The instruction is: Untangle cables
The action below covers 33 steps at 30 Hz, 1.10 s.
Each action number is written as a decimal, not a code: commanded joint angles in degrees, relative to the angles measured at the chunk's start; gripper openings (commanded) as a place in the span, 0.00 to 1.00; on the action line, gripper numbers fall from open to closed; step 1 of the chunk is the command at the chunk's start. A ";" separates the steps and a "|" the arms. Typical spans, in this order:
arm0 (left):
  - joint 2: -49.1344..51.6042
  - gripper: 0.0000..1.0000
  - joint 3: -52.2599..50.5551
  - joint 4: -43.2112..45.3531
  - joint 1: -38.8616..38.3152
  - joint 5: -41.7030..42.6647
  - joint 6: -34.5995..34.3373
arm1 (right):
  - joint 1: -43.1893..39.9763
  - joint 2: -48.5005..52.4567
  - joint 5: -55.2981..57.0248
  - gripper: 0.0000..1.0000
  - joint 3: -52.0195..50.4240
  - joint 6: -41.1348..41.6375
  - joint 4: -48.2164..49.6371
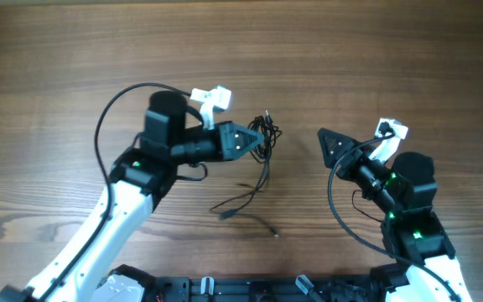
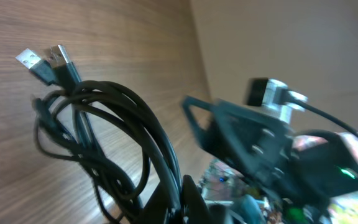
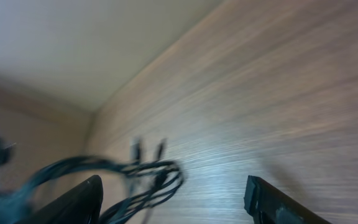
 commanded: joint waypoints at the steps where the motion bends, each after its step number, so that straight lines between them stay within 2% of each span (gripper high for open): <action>1: 4.46 0.04 1.33 0.15 -4.31 -10.97 1.97 | -0.13 -0.83 -5.29 0.75 -0.44 -2.56 -0.17; 4: 8.20 0.04 1.33 3.37 -6.54 -9.44 1.97 | -0.13 -0.83 -5.29 0.75 -0.44 -2.51 -0.55; 5: 9.27 0.04 1.33 6.10 -7.28 -6.67 2.05 | -0.13 -0.83 -5.25 0.75 -0.44 -2.58 -0.55; 7: 10.12 0.04 1.33 10.84 -7.65 2.05 7.23 | -0.13 -0.83 -5.38 0.76 -0.44 -3.39 -0.52; 10: 10.10 0.04 1.33 11.41 -5.75 11.58 11.91 | -0.13 -0.83 -7.34 0.79 -0.44 -12.59 -0.59; 13: 10.10 0.04 1.33 11.39 -1.97 25.14 15.13 | -0.13 -0.83 -7.63 0.79 -0.44 -21.33 -0.96; 14: 10.10 0.04 1.33 11.37 -0.48 29.68 15.26 | -0.13 -0.83 -7.37 0.79 -0.44 -23.26 -0.94; 16: 10.10 0.04 1.33 11.37 0.39 32.63 15.23 | -0.13 -0.83 -5.27 0.79 -0.44 -23.78 -1.20; 19: 10.10 0.04 1.33 11.06 0.37 33.31 15.23 | -0.13 -0.83 -4.39 0.77 -0.44 -23.85 -1.79; 21: 10.10 0.04 1.33 10.91 0.37 33.27 15.26 | -0.13 -0.83 -6.95 0.67 -0.44 -22.71 -1.95; 23: 10.10 0.04 1.33 10.88 0.37 32.65 15.28 | -0.13 -0.83 -10.43 0.63 -0.44 -16.55 -2.40; 26: 10.10 0.04 1.33 9.29 0.37 26.40 15.23 | -0.13 -0.96 -17.29 0.56 -0.42 -8.57 -2.75; 28: 10.10 0.04 1.33 8.00 0.37 22.84 15.23 | -0.13 -1.46 -20.63 0.57 -0.42 -4.81 -3.69; 31: 10.10 0.04 1.33 8.20 0.37 22.25 15.28 | -0.13 -3.08 -23.32 0.62 -0.42 -0.26 -5.31; 33: 10.10 0.04 1.33 8.39 0.37 22.23 15.56 | -0.15 -4.44 -23.04 0.62 -0.42 0.87 -6.38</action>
